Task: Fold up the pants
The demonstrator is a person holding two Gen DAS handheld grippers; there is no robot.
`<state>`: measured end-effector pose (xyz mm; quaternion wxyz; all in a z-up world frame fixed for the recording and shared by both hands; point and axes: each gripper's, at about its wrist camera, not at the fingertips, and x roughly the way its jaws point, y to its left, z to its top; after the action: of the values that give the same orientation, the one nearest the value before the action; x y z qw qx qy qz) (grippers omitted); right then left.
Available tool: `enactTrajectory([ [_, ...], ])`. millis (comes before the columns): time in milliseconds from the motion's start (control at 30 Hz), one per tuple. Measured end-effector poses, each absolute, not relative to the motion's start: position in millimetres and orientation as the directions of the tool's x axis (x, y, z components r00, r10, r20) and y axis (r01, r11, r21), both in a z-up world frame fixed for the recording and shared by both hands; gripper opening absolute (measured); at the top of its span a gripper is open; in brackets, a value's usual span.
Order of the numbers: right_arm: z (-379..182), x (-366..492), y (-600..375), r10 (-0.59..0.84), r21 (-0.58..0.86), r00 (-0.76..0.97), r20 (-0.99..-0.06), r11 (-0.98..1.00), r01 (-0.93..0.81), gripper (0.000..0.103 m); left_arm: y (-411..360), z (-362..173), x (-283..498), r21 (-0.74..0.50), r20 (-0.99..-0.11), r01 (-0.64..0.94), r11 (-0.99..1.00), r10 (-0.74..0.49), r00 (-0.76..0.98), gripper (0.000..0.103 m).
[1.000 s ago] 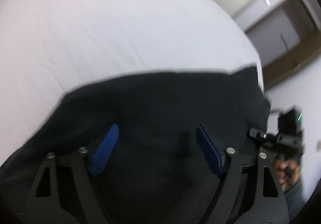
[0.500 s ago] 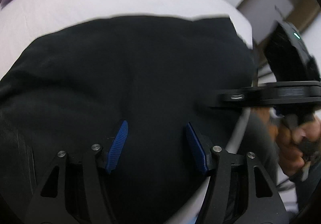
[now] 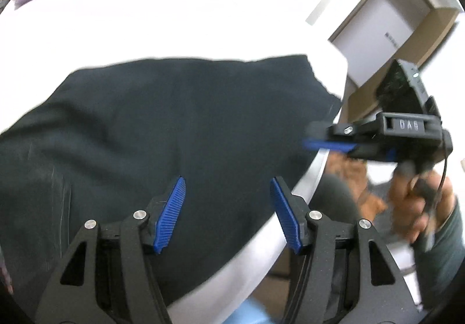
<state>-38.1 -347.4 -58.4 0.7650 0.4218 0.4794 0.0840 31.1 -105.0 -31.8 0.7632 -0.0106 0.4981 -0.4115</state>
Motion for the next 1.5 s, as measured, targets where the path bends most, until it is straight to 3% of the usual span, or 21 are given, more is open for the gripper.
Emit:
enactTrajectory([
  [133, -89.4, -3.6, -340.2, 0.537, 0.717, 0.490, -0.686, 0.615, 0.329, 0.042, -123.1, -73.4, 52.3, -0.458, -0.803, 0.560, 0.691, -0.592, 0.074, 0.063],
  [167, -99.1, -1.6, -348.3, 0.524, 0.711, 0.494, -0.694, 0.607, 0.354, 0.034, -117.0, -77.8, 52.6, -0.472, -0.788, 0.558, 0.683, -0.610, 0.080, 0.062],
  [200, -108.7, -5.9, -363.5, 0.521, 0.722, 0.511, -0.684, 0.585, 0.370, 0.007, -109.2, -78.0, 48.0, -0.485, -0.763, 0.566, 0.667, -0.639, 0.099, 0.062],
  [233, -114.2, -9.3, -370.8, 0.516, 0.725, 0.520, -0.681, 0.574, 0.381, 0.000, -100.8, -78.2, 43.4, -0.495, -0.755, 0.565, 0.660, -0.649, 0.096, 0.062],
  [367, -134.5, -83.0, -485.2, 0.392, 0.809, 0.721, -0.572, 0.416, 0.416, 0.000, -80.7, -75.0, 36.4, -0.511, -0.742, 0.558, 0.654, -0.663, 0.098, 0.062],
  [467, -126.1, -130.1, -551.8, 0.149, 0.775, 0.784, -0.603, 0.344, 0.530, 0.000, -72.3, -70.8, 35.0, -0.509, -0.750, 0.540, 0.670, -0.654, 0.104, 0.063],
  [533, -115.4, -155.5, -573.1, 0.058, 0.768, 0.790, -0.611, 0.288, 0.573, 0.001, -80.1, -68.2, 31.3, -0.472, -0.773, 0.544, 0.693, -0.622, 0.122, 0.063],
  [600, -101.5, -177.4, -579.6, 0.036, 0.807, 0.833, -0.553, 0.271, 0.524, 0.026, -91.2, -55.9, 28.3, -0.422, -0.794, 0.567, 0.707, -0.590, 0.145, 0.063],
  [667, -100.5, -183.9, -574.0, 0.056, 0.840, 0.859, -0.509, 0.252, 0.481, 0.043, -99.7, -39.0, 35.8, -0.433, -0.776, 0.581, 0.689, -0.614, 0.148, 0.063],
  [867, -140.0, -164.7, -565.4, 0.135, 0.883, 0.875, -0.464, 0.146, 0.446, 0.043, -142.4, -11.1, 71.7, -0.465, -0.728, 0.602, 0.649, -0.667, 0.158, 0.063],
  [1200, -160.2, -134.8, -568.6, 0.133, 0.940, 0.930, -0.342, 0.038, 0.340, 0.043, -218.9, -41.3, 113.6, -0.554, -0.721, 0.567, 0.610, -0.692, 0.040, 0.063],
  [1400, -167.9, -118.1, -573.2, 0.123, 0.968, 0.961, -0.249, -0.001, 0.251, 0.043, -185.3, -64.1, 123.4, -0.635, -0.679, 0.491, 0.596, -0.734, 0.013, 0.063],
  [1433, -170.5, -116.2, -573.8, 0.124, 0.974, 0.967, -0.224, -0.016, 0.227, 0.042, -181.8, -64.5, 123.7, -0.634, -0.680, 0.495, 0.594, -0.733, 0.008, 0.063],
  [1500, -172.0, -110.4, -572.0, 0.134, 0.972, 0.964, -0.230, -0.020, 0.234, 0.029, -177.3, -69.0, 120.0, -0.620, -0.686, 0.515, 0.592, -0.728, 0.011, 0.063],
])
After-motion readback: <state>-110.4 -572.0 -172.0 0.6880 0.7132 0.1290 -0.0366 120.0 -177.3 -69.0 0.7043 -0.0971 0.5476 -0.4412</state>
